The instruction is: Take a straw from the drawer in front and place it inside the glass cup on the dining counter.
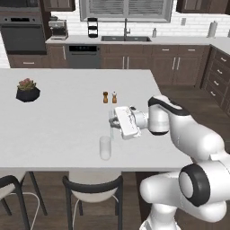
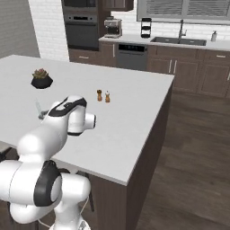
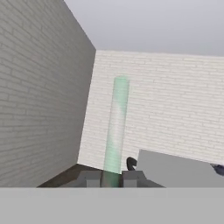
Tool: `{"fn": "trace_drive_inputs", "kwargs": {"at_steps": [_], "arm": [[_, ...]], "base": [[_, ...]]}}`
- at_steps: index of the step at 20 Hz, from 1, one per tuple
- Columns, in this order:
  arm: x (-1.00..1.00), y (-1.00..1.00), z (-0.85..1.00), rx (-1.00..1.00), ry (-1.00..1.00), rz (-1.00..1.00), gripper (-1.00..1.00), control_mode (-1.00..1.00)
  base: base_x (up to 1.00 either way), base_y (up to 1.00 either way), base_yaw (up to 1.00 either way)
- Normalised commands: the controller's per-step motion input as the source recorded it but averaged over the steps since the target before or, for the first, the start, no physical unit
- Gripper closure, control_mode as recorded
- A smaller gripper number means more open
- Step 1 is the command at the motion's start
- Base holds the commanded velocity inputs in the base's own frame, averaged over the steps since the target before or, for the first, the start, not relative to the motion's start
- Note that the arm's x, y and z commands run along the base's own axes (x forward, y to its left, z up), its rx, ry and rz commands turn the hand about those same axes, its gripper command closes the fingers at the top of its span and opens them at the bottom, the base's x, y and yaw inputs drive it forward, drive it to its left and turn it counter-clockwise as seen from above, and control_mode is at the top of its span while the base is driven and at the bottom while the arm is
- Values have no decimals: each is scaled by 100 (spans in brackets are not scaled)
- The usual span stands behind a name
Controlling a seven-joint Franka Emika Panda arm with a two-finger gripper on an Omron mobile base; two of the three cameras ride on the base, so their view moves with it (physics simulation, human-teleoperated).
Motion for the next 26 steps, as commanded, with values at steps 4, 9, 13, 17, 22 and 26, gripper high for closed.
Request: {"fn": "trace_drive_inputs", "kwargs": {"at_steps": [4,9,13,17,22,26], "arm": [[8,0,-14,0,-1,4,100,-100],[17,0,-22,0,0,3,100,-100],[25,0,-16,0,0,3,100,-100],[21,0,-11,0,0,3,100,-100],[12,7,-3,0,0,2,100,-100],[13,21,1,0,0,2,100,-100]], "base": [[0,0,0],[0,0,0],[0,0,0],[0,0,0],[0,0,0],[0,0,0]]}}
